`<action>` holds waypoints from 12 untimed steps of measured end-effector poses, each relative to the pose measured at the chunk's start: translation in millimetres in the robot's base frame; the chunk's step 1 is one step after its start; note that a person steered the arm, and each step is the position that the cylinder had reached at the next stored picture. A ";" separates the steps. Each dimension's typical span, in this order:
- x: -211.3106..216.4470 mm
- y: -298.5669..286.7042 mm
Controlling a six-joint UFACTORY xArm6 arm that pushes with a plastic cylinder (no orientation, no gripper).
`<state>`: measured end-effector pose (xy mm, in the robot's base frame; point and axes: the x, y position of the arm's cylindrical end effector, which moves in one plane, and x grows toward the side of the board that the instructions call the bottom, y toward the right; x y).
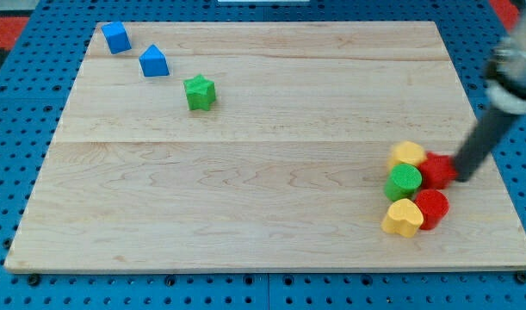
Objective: Slide the yellow hexagon to the center
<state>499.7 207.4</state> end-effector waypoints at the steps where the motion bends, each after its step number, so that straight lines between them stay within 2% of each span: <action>1: -0.3 -80.1; 2: -2.9 -89.8; 3: -2.3 -3.4; 4: -38.4 -17.5; 5: -58.1 -132.9; 6: -64.0 -210.0; 7: -54.5 -162.2; 8: -2.4 -179.2; 9: 9.7 -229.2; 11: -35.8 -235.7; 12: -42.7 -271.0</action>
<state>457.1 -63.6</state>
